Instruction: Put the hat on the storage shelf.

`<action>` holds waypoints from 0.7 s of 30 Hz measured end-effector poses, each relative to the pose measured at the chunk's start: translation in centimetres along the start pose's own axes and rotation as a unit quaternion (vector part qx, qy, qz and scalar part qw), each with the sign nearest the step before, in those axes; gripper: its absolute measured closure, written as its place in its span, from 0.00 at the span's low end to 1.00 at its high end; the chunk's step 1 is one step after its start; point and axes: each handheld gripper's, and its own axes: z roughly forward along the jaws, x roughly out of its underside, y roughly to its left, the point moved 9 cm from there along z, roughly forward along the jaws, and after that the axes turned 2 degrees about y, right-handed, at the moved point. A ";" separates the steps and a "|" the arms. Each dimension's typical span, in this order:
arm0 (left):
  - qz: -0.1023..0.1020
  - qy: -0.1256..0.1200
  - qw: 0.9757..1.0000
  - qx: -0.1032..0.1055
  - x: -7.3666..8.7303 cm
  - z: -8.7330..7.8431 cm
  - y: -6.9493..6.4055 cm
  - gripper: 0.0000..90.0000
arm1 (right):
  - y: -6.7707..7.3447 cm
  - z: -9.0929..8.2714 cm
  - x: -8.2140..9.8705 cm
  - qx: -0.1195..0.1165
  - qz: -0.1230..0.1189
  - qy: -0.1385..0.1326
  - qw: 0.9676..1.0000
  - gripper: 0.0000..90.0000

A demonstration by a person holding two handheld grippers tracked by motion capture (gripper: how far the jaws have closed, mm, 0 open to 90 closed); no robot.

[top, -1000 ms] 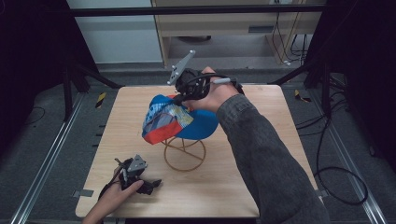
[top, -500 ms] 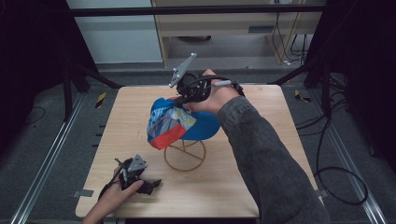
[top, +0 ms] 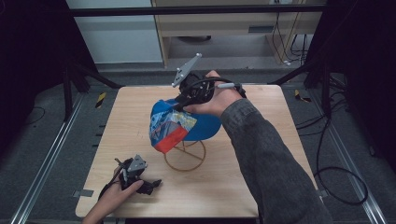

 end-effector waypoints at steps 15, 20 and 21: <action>0.000 0.000 1.000 0.000 0.0 0.0 0.0 0.00 | 0.0 -1.6 1.1 0.009 0.030 -0.015 0.999 0.65; 0.000 0.000 1.000 0.000 0.0 0.0 0.0 0.00 | 0.2 -1.7 1.3 0.012 0.033 -0.016 0.999 0.62; 0.000 0.000 1.000 0.000 0.0 0.0 0.0 0.00 | 0.2 -1.7 1.4 0.015 0.037 -0.018 0.999 0.60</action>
